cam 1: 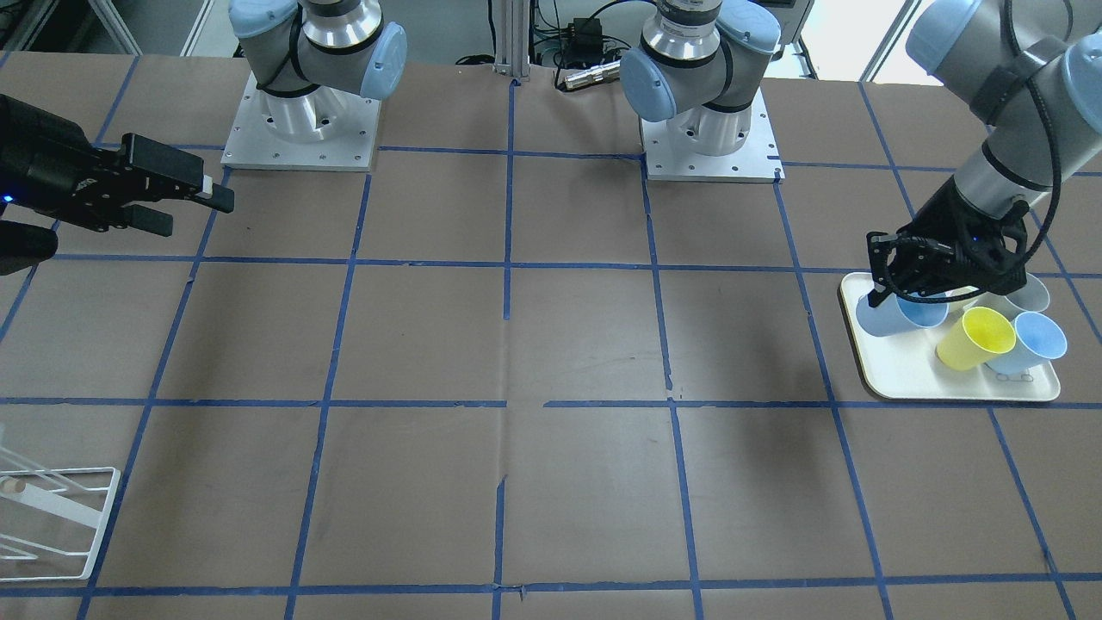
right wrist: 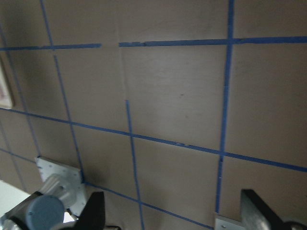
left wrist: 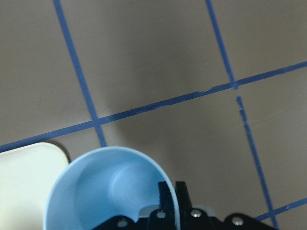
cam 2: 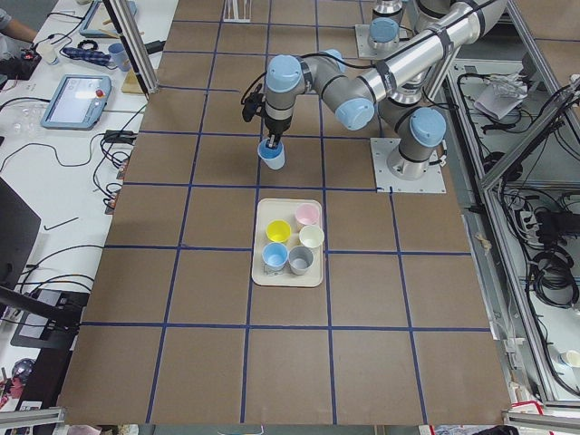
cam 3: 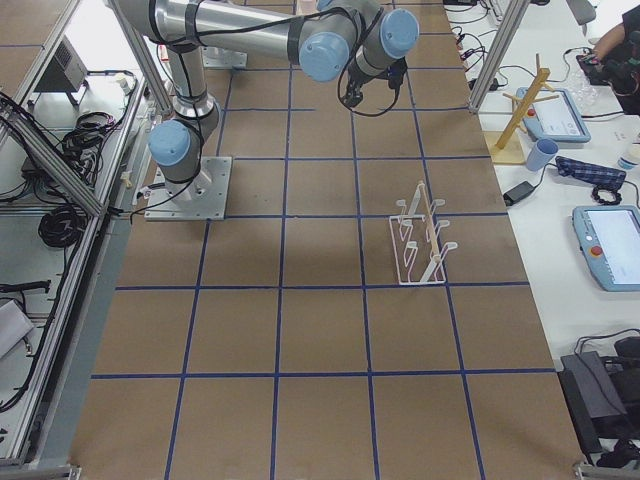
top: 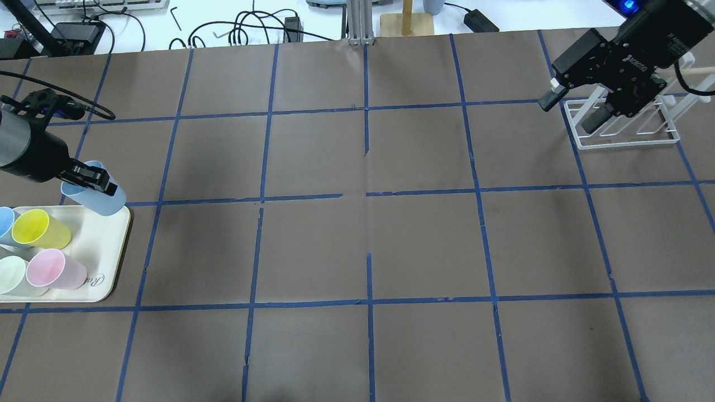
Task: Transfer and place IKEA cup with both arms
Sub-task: 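Lower the cup into the tray with the left gripper and release it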
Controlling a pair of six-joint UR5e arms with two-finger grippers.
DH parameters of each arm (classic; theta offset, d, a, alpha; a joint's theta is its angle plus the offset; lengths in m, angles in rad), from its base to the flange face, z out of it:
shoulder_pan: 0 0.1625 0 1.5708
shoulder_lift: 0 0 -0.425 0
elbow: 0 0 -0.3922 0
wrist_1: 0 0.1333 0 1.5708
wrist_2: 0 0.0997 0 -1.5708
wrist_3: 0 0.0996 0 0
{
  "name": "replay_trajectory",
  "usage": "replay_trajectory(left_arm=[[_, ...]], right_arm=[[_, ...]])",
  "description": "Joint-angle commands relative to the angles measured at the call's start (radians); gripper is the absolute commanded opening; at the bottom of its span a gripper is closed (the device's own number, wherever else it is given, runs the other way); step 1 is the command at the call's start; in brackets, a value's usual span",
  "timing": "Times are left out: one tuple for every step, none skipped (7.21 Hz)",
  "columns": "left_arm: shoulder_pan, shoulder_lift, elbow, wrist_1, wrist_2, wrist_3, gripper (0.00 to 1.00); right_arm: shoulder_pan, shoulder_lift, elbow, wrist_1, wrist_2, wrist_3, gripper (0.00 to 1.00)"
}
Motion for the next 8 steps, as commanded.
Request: replay_trajectory(left_arm=[[0.110, -0.105, 0.007, 0.063, 0.006, 0.115, 0.00], [0.142, -0.143, -0.007, 0.133, 0.001, 0.146, 0.00], [0.143, -0.168, -0.008, 0.146, 0.002, 0.146, 0.00], [0.143, -0.182, -0.018, 0.146, 0.004, 0.148, 0.00], [0.146, -0.194, -0.056, 0.204, 0.005, 0.146, 0.00], [0.146, -0.194, -0.071, 0.223, 0.004, 0.142, 0.00], [0.149, -0.193, -0.074, 0.217, 0.010, 0.142, 0.01], [0.149, -0.194, -0.074, 0.214, 0.009, 0.140, 0.63]], right_arm=[[0.136, -0.029, 0.006, -0.163, -0.270, 0.242, 1.00], [0.192, -0.020, 0.010, -0.205, -0.303, 0.410, 1.00], [0.236, -0.027, 0.042, -0.270, -0.341, 0.464, 1.00], [0.244, -0.030, 0.108, -0.371, -0.349, 0.484, 1.00], [0.248, -0.050, 0.221, -0.555, -0.347, 0.499, 1.00], [0.248, -0.099, 0.292, -0.623, -0.343, 0.496, 1.00], [0.249, -0.131, 0.296, -0.616, -0.338, 0.498, 1.00], [0.252, -0.167, 0.296, -0.562, -0.335, 0.499, 1.00]])
